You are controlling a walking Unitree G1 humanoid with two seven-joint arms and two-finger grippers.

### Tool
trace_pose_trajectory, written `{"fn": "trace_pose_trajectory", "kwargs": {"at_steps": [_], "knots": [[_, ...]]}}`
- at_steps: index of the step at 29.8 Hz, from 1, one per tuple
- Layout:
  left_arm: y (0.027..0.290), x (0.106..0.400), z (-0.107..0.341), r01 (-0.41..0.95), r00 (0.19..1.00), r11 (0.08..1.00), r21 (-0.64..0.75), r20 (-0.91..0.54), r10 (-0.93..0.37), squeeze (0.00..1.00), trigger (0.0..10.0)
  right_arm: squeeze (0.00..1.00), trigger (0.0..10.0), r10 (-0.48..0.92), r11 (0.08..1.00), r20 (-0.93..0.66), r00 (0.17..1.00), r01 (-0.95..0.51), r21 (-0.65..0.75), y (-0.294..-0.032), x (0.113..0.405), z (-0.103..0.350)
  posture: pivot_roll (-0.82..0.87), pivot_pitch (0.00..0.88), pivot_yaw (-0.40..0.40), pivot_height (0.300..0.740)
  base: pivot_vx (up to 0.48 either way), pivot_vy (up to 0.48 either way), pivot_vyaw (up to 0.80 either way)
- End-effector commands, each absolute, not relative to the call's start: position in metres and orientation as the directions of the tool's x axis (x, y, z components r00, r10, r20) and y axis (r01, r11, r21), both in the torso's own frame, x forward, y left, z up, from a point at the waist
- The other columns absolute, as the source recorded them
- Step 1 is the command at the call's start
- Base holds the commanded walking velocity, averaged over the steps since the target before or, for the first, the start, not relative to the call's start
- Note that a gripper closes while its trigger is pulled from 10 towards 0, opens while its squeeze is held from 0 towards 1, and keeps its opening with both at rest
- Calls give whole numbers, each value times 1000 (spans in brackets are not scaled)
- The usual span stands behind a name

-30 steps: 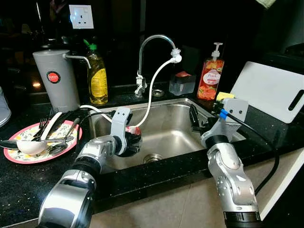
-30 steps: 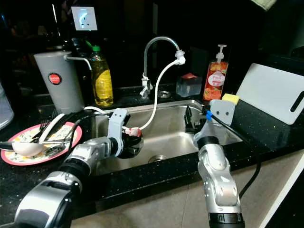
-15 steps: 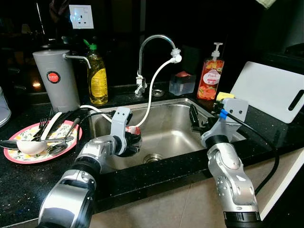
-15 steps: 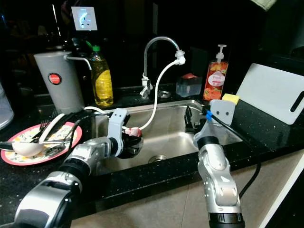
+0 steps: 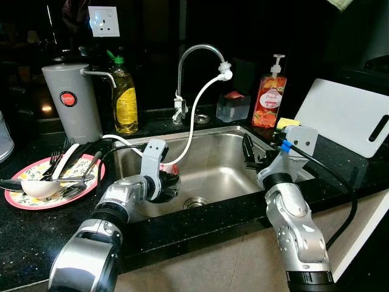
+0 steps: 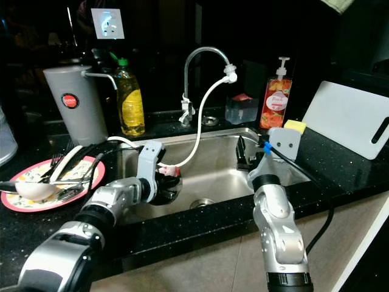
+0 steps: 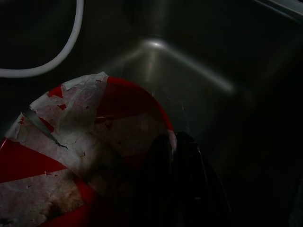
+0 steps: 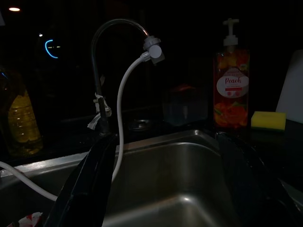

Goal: Kitchen organization

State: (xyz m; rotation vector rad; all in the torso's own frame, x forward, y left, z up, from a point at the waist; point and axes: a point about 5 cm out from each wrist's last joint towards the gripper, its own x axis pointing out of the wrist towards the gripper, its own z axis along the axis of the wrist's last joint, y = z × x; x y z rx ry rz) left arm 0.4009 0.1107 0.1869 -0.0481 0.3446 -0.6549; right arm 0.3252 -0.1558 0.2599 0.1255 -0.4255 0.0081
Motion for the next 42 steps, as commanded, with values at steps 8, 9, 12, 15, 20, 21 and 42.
{"fn": "trace_pose_trajectory", "kwargs": {"at_steps": [8,9,12,15,20,21,42], "knots": [[113,401,184,578,748,803,-145,-298,-592,1000,10000,0,10000,-12,992,423,906,-43,120,-155,324,264,-80,0,-4,740,0,0,0],[113,401,185,578,749,803,-147,-296,-593,1000,10000,0,10000,-12,992,423,906,-43,120,-155,324,264,-80,0,-4,740,0,0,0],[114,401,186,574,752,804,-152,-289,-592,1000,10000,0,10000,-13,992,423,906,-42,120,-156,324,264,-80,0,-4,740,0,0,0],[115,403,190,563,765,812,-154,-273,-583,1000,10000,0,10000,-13,992,423,906,-42,120,-156,324,264,-80,0,-4,740,0,0,0],[118,406,210,556,797,820,-132,-195,-572,0,10000,0,10000,-13,992,423,906,-42,119,-156,324,264,-82,0,-3,740,0,0,0],[119,407,216,551,809,828,-108,-176,-561,0,10000,0,10000,-13,992,423,906,-42,119,-156,323,264,-82,0,-3,740,0,0,0],[189,373,283,224,969,903,366,17,-247,0,10000,0,10000,-19,992,419,908,-36,123,-157,320,261,-64,0,12,740,0,0,0]]}}
